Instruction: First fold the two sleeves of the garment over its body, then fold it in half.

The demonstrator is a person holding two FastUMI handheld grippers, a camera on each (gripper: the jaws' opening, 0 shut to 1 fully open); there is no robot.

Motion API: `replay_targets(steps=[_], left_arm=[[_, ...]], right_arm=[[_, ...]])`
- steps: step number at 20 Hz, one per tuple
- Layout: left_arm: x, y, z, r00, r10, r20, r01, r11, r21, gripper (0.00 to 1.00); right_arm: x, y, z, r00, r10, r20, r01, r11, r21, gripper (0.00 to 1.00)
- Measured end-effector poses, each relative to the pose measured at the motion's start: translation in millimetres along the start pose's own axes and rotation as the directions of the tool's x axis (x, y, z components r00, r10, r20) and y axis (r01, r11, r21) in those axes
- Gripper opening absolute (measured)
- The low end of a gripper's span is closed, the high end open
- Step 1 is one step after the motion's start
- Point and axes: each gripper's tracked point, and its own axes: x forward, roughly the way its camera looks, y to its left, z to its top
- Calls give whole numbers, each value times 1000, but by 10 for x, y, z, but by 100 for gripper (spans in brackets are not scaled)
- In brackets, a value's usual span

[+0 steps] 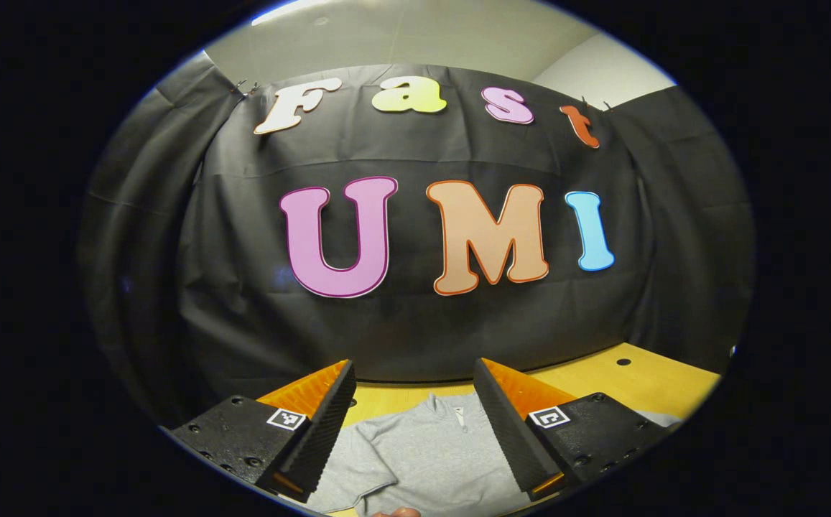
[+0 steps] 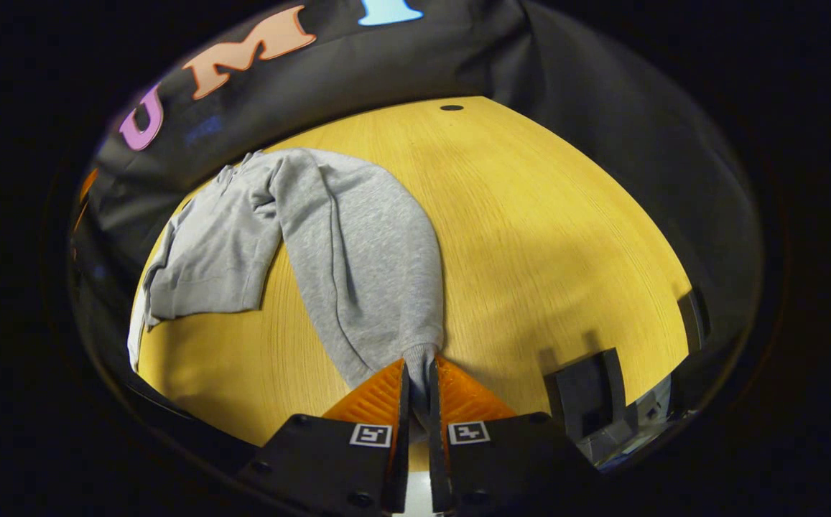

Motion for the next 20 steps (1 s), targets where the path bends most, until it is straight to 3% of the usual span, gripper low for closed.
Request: replay_targets(steps=[2, 3, 4, 5, 6, 8, 14, 20], left_arm=[[-3, 9, 12, 1000, 4, 5, -4, 1000, 5, 96], [-5, 3, 17, 1000, 1, 4, -1, 1000, 7, 96], [-5, -10, 13, 1000, -4, 4, 4, 1000, 11, 96], [-7, -22, 37, 1000, -8, 9, 8, 1000, 11, 96], [-15, -25, 42, 1000, -10, 14, 10, 1000, 11, 99], [-19, -51, 56, 1000, -17, 17, 17, 1000, 13, 96], [-47, 31, 54, 1000, -4, 19, 3, 1000, 17, 96], [-111, 234, 38, 999, 37, 12, -38, 999, 11, 96]], right_arm=[[3, 18, 18, 1000, -20, 1, 20, 1000, 0, 15], [-7, 44, 44, 1000, -30, 8, 31, 1000, -3, 10], [-20, 62, 97, 999, -30, 21, 30, 1000, -3, 15], [-31, 92, 169, 999, -27, 37, 27, 1000, 2, 10], [-51, 116, 248, 998, -20, 54, 20, 1000, 15, 15], [-83, 127, 448, 994, -25, 105, 21, 999, 41, 15], [-260, 364, 1147, 970, 28, 241, -58, 991, 117, 15], [-379, 850, 1749, 937, 115, 331, -149, 986, 81, 15]])
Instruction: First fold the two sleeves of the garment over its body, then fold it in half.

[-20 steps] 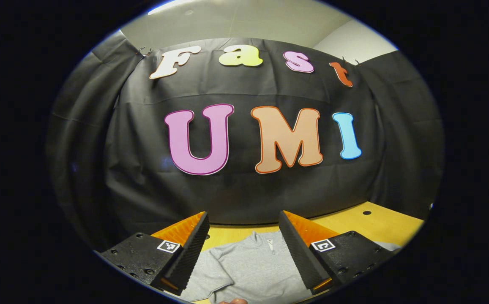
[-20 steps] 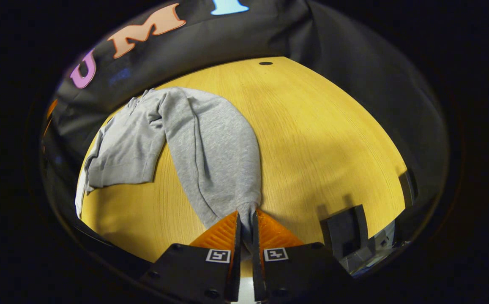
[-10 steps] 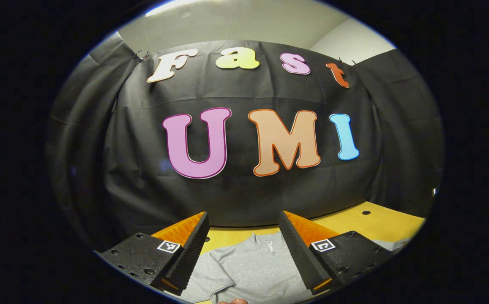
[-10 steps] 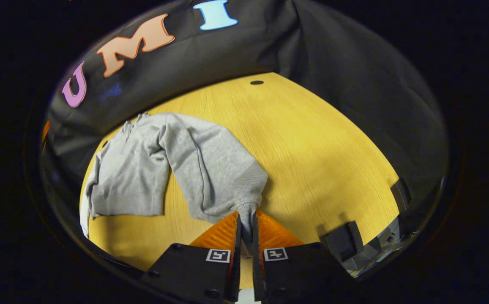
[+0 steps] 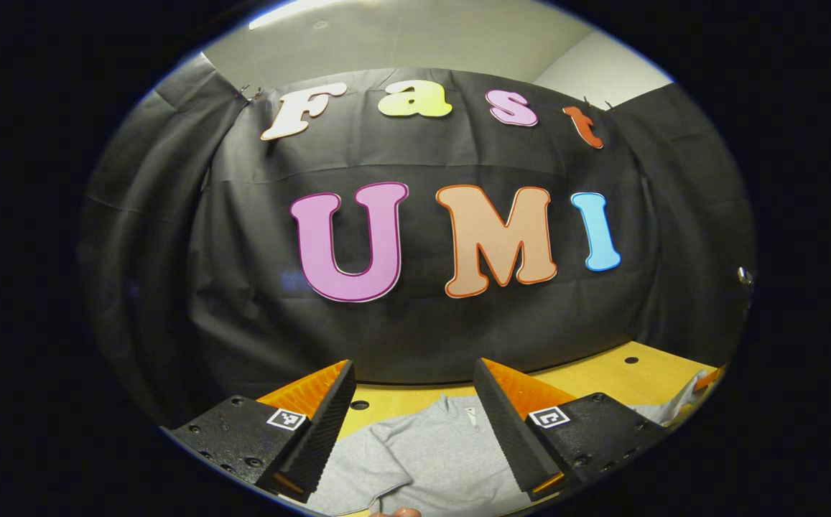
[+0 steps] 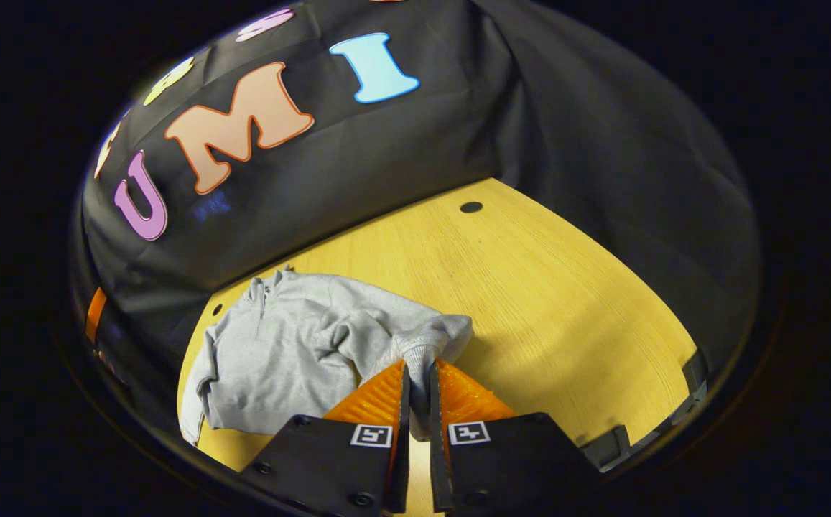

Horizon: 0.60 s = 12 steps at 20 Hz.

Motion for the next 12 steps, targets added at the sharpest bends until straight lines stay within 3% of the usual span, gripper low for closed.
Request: replay_targets(steps=[12], left_arm=[[-144, 674, 19, 992, 126, 6, -126, 992, 15, 96]], right_arm=[[435, 1285, 270, 984, 176, 12, -173, 980, -102, 15]])
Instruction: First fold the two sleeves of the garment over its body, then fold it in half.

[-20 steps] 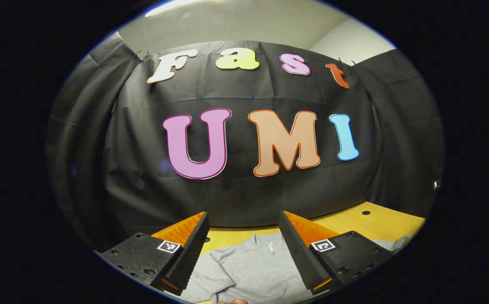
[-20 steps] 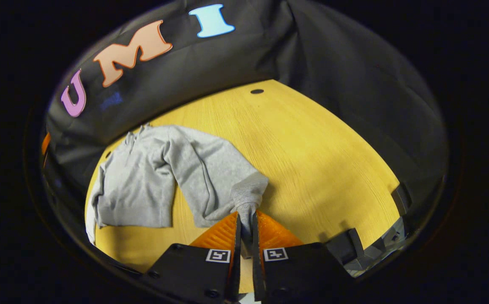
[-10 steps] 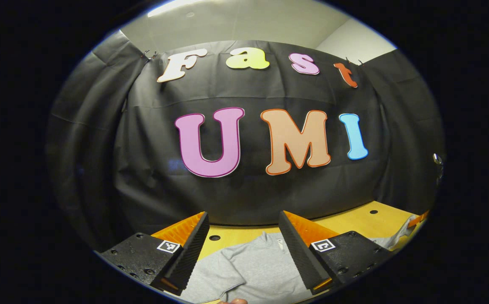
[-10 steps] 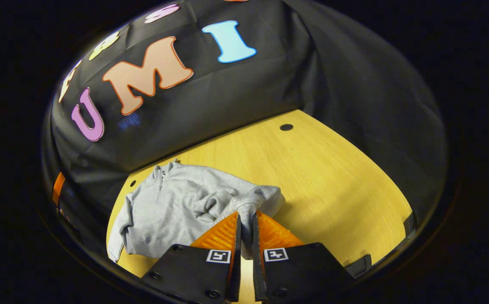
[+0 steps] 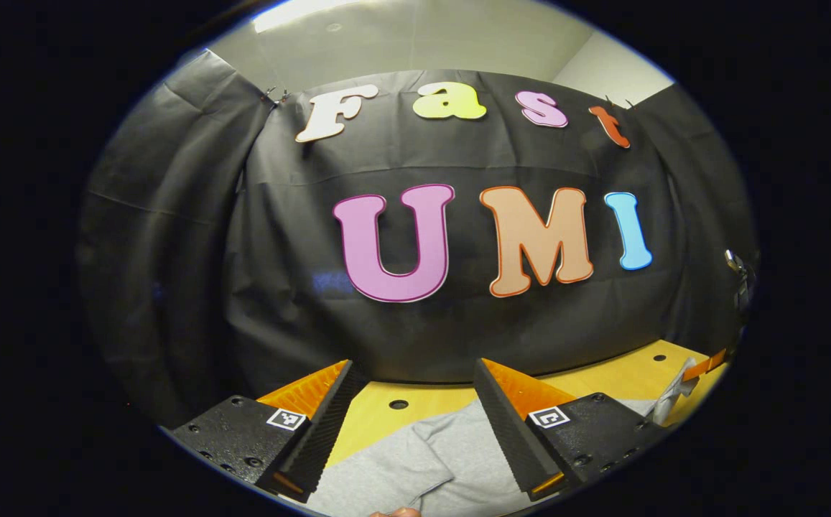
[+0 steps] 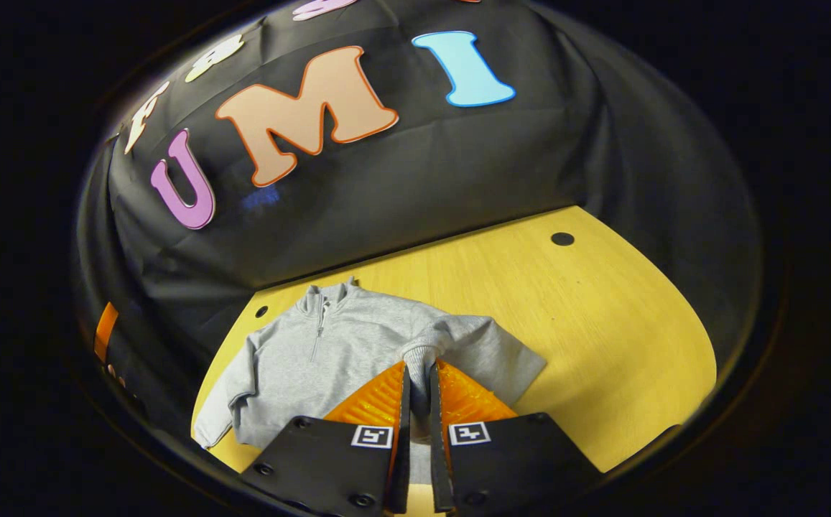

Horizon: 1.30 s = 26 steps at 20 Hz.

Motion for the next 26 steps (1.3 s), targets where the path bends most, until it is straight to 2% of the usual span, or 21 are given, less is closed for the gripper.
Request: replay_targets(steps=[4, 7, 8, 12, 13, 15, 16, 22, 26], left_arm=[[-29, 242, -40, 999, 47, -11, -47, 999, 13, 98], [-89, 384, -18, 997, 71, -7, -71, 997, 17, 96], [-100, 436, -14, 997, 81, -5, -81, 996, 22, 99], [-154, 697, -26, 992, 128, -2, -128, 991, 30, 96], [-170, 774, -23, 990, 143, -1, -142, 989, 28, 98], [-202, 888, -62, 986, 168, -5, -168, 985, 24, 96], [-234, 960, -81, 984, 180, -8, -180, 983, 23, 99], [-418, 1384, -210, 968, 251, -33, -250, 968, 23, 96], [-525, 1624, -289, 954, 295, -52, -295, 955, 17, 99]], right_arm=[[250, 486, 160, 997, 73, 7, -73, 997, 14, 14], [426, 876, 225, 993, 117, 13, -116, 991, -62, 14], [463, 1026, 224, 990, 139, 4, -139, 987, -76, 14], [649, 1512, 184, 981, 192, -24, -193, 975, -111, 14], [683, 1626, 161, 978, 206, -34, -209, 970, -125, 14], [761, 1818, 160, 973, 227, -45, -231, 962, -148, 14], [797, 1925, 146, 969, 240, -54, -245, 958, -151, 14], [1011, 2597, -104, 943, 310, -125, -329, 927, -180, 14], [1204, 2981, -417, 924, 329, -195, -368, 905, -215, 14]])
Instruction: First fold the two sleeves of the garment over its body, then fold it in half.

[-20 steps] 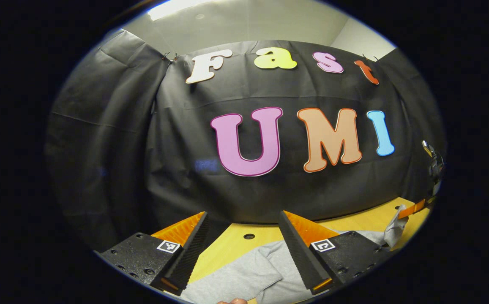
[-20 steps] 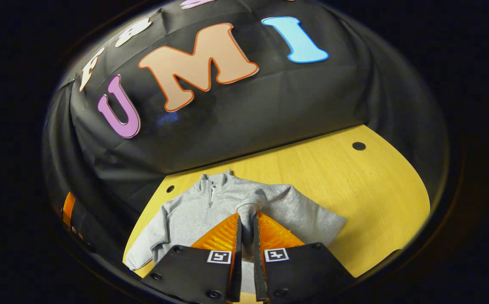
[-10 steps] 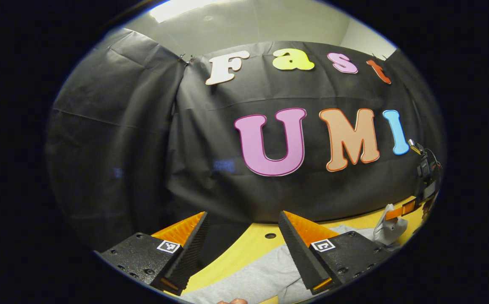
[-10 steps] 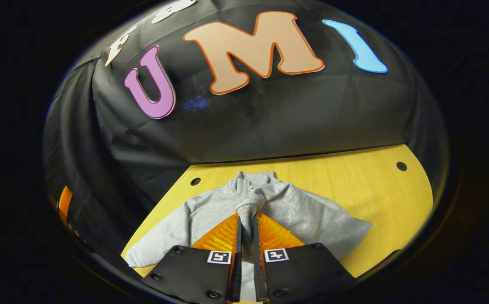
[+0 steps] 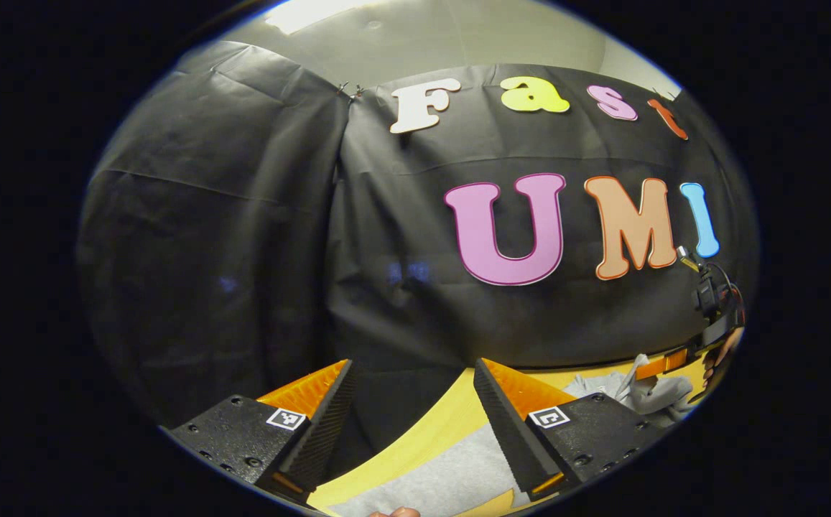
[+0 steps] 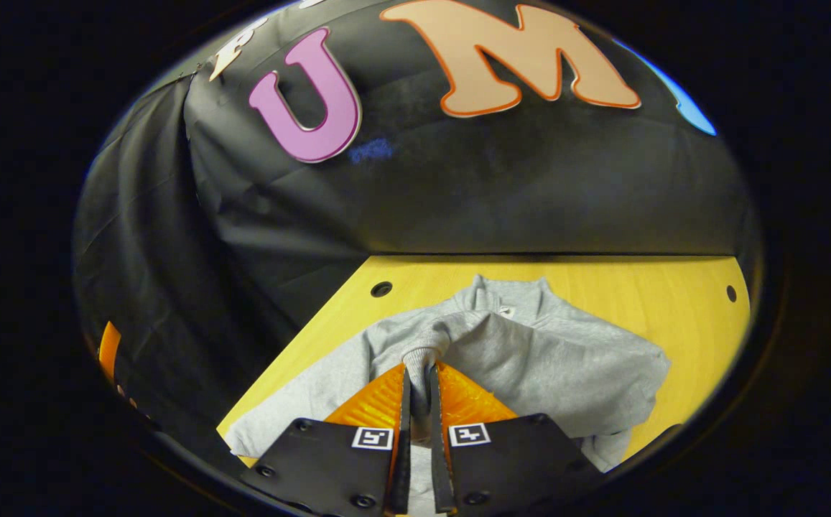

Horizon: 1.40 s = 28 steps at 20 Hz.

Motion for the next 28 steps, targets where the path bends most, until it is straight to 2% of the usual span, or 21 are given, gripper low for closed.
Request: replay_targets(steps=[3, 7, 10, 11, 12, 13, 14, 15, 17, 18, 19, 21, 22, 23, 24, 28], left_arm=[[-47, 177, -66, 999, 31, -12, -31, 1000, 6, 96], [-82, 439, -117, 997, 76, -21, -76, 997, 17, 96], [-106, 561, -204, 994, 99, -39, -98, 995, 26, 99], [-103, 592, -236, 994, 103, -44, -101, 994, 30, 99], [-94, 628, -281, 993, 106, -49, -104, 994, 36, 96], [-80, 676, -326, 992, 113, -56, -110, 993, 46, 99], [-82, 716, -391, 991, 118, -64, -114, 992, 57, 96], [-63, 744, -444, 990, 121, -75, -116, 991, 64, 96], [-48, 789, -601, 988, 116, -97, -110, 992, 66, 96], [-52, 822, -724, 986, 117, -120, -109, 992, 68, 96], [-42, 848, -839, 982, 116, -146, -107, 992, 68, 97], [-71, 873, -1100, 971, 94, -219, -84, 995, 52, 100], [-90, 868, -1237, 964, 72, -256, -64, 997, 38, 96], [-122, 863, -1364, 953, 59, -298, -52, 998, 32, 100], [-156, 895, -1513, 942, 54, -330, -47, 998, 28, 97], [-317, 890, -2058, 892, 21, -452, -25, 1000, -3, 97]], right_arm=[[268, 140, -234, 997, 20, -68, -22, 999, -38, 14], [549, 233, -608, 986, 10, -166, -24, 996, -87, 14], [678, 236, -783, 974, -10, -225, -4, 998, -60, 14], [688, 306, -766, 973, 8, -232, -15, 1000, -27, 18], [648, 449, -761, 973, 44, -228, -40, 999, 20, 12], [693, 568, -744, 974, 80, -210, -68, 996, 60, 35], [669, 618, -665, 978, 99, -186, -85, 993, 80, 57], [701, 626, -604, 982, 103, -160, -91, 992, 82, 60], [637, 590, -484, 990, 85, -116, -79, 995, 60, 92], [630, 570, -462, 993, 72, -98, -68, 997, 43, 89], [596, 538, -421, 995, 61, -80, -59, 998, 22, 96], [491, 492, -351, 998, 44, -48, -45, 999, -15, 95], [411, 504, -283, 999, 46, -20, -46, 999, -29, 96], [330, 507, -226, 999, 48, 5, -48, 998, -49, 96], [251, 482, -195, 999, 44, 21, -42, 996, -75, 95], [-39, 401, -207, 998, 20, 52, -13, 991, -134, 96]])
